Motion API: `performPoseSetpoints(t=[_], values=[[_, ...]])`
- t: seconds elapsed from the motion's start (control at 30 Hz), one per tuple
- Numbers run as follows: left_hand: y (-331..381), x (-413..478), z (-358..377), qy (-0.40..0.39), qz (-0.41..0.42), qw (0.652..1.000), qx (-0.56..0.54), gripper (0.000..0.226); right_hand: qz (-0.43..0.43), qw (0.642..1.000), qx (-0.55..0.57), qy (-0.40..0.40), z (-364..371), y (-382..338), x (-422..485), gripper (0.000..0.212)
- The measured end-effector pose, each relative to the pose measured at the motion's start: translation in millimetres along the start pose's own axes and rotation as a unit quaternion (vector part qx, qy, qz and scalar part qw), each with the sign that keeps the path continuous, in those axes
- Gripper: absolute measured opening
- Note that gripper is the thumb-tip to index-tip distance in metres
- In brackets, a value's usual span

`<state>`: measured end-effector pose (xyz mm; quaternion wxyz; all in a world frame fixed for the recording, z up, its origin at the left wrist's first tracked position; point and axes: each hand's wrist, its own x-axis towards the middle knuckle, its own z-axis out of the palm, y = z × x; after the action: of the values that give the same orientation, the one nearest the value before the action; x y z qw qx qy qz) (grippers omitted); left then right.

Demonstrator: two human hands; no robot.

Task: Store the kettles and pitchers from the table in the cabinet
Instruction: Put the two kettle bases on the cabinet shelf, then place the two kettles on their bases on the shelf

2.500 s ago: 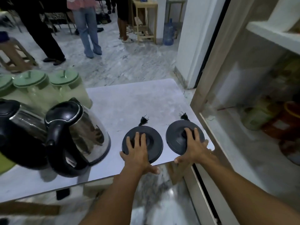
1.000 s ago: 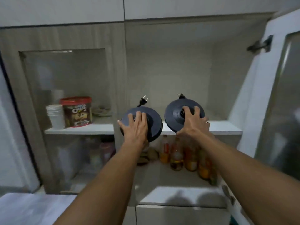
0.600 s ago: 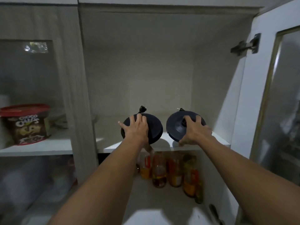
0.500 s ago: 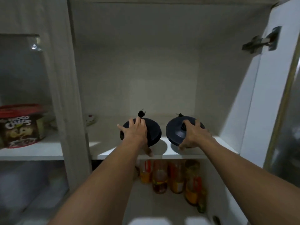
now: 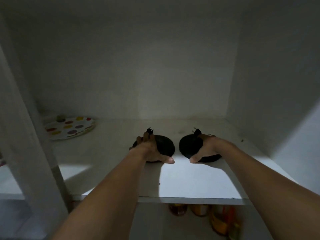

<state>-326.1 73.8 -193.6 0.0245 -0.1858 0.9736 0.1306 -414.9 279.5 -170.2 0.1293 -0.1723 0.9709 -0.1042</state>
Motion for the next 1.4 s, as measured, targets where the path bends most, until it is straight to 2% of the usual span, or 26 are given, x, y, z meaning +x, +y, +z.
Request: performPoseSetpoints(t=[0.27, 0.43, 0.5, 0.6, 0.73, 0.83, 0.93, 1.03, 1.2, 1.4], values=[[-2, 16, 8, 0.026, 0.002, 0.998, -0.058, 0.132, -0.001, 1.0, 0.01, 0.016, 6, -2, 15, 0.137], [6, -10, 18, 0.105, -0.005, 0.994, -0.038, 0.128, 0.01, 0.998, 0.021, 0.056, 23, 5, 10, 0.146], [7, -31, 17, 0.132, -0.009, 0.991, -0.023, 0.118, 0.01, 0.997, 0.017, 0.076, 20, -6, -16, 0.129], [1, -76, 8, 0.178, -0.037, 0.983, 0.0, 0.098, -0.037, 0.988, 0.014, 0.149, 17, -30, -52, 0.095], [-22, -154, -20, 0.265, -0.07, 0.961, 0.026, 0.079, -0.134, 0.973, 0.047, 0.184, 26, -90, -99, 0.076], [-55, -224, -44, 0.327, -0.114, 0.938, 0.032, 0.075, -0.209, 0.956, 0.071, 0.191, 37, -145, -147, 0.066], [-100, -313, -54, 0.356, -0.179, 0.916, 0.052, 0.076, -0.286, 0.937, 0.096, 0.179, 54, -201, -208, 0.066], [-148, -419, -53, 0.37, -0.25, 0.891, 0.077, 0.077, -0.347, 0.917, 0.127, 0.15, 86, -253, -288, 0.066], [-209, -590, -42, 0.354, -0.394, 0.844, 0.085, 0.079, -0.467, 0.875, 0.098, 0.079, 153, -322, -424, 0.067], [-249, -732, 2, 0.325, -0.52, 0.788, 0.059, 0.073, -0.552, 0.832, 0.057, -0.01, 240, -374, -551, 0.072]])
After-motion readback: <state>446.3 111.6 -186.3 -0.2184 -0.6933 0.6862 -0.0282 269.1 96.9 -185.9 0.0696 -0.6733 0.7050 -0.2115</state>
